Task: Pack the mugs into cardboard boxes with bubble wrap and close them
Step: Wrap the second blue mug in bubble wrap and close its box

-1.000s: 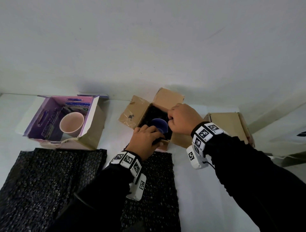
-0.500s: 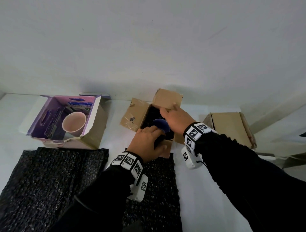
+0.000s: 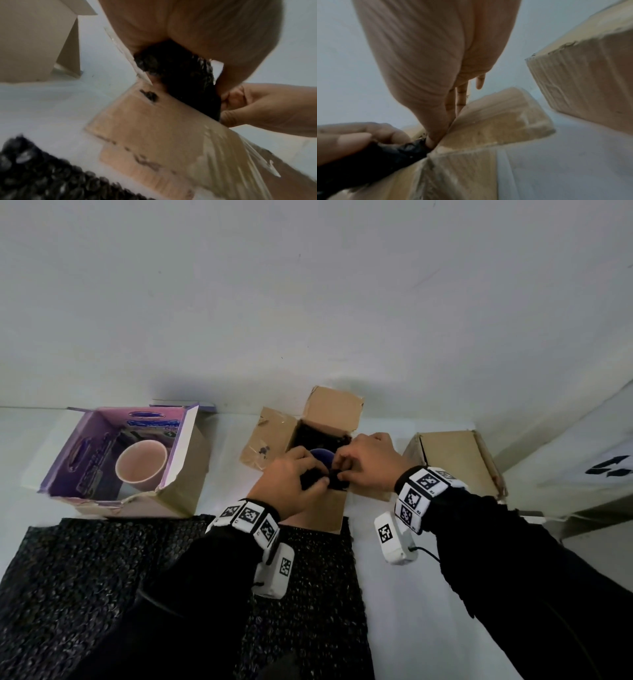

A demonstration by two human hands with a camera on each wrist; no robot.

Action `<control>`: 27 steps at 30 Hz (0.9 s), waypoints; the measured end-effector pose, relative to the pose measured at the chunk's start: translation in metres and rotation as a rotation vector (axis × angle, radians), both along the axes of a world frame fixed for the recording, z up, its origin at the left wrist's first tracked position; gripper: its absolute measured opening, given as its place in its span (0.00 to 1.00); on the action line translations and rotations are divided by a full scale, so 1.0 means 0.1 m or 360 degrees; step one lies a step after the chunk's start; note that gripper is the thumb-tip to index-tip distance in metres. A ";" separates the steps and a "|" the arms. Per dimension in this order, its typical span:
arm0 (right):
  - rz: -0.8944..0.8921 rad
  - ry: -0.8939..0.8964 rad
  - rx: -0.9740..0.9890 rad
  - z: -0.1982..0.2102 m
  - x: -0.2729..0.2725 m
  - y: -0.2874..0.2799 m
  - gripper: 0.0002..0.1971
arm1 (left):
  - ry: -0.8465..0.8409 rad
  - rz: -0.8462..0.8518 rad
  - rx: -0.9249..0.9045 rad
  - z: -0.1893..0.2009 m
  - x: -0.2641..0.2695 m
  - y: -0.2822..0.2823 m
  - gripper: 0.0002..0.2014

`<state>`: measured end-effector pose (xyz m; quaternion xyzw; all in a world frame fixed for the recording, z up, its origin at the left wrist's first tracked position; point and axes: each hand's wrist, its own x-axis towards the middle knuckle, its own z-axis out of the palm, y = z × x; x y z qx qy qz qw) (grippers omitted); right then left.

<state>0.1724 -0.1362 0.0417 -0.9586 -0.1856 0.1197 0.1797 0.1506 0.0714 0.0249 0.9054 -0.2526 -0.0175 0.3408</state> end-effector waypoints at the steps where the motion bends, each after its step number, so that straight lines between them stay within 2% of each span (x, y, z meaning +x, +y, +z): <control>1: 0.0012 0.0000 -0.0086 0.01 -0.01 0.01 0.06 | 0.0050 -0.0043 0.0062 0.02 0.01 0.01 0.13; 3: 0.0073 0.0029 -0.0246 0.05 -0.02 0.05 0.08 | 0.0119 -0.0136 0.0228 0.08 0.06 0.04 0.17; 8: 0.0122 0.0112 -0.0453 0.21 0.05 0.16 0.04 | 0.0353 -0.0246 0.0662 0.28 0.27 0.04 0.11; 10: 0.0128 0.0035 -0.0603 0.24 0.07 0.24 0.05 | 0.0291 -0.0228 0.0775 0.30 0.32 -0.01 0.13; 12: 0.0140 -0.0026 -0.0736 0.22 0.06 0.33 0.10 | 0.0205 -0.0190 0.0810 0.28 0.35 -0.05 0.16; 15: 0.0127 -0.0085 -0.0807 0.12 0.04 0.40 0.15 | 0.0097 -0.0133 0.0883 0.19 0.33 -0.05 0.15; 18: 0.0054 -0.0106 -0.0760 0.06 0.03 0.39 0.13 | 0.0006 -0.0123 0.0834 0.15 0.29 -0.02 0.12; 22: -0.0082 -0.0051 -0.0555 -0.03 0.01 0.37 0.05 | 0.0203 -0.0261 0.0668 0.23 0.32 0.07 0.11; 24: -0.0123 0.0090 -0.0413 -0.11 0.01 0.35 0.02 | 0.0241 -0.0302 0.0740 0.25 0.36 0.09 0.12; 27: -0.0116 0.0301 -0.0252 -0.08 0.04 0.29 0.06 | 0.0197 -0.0218 0.0880 0.25 0.40 0.04 0.09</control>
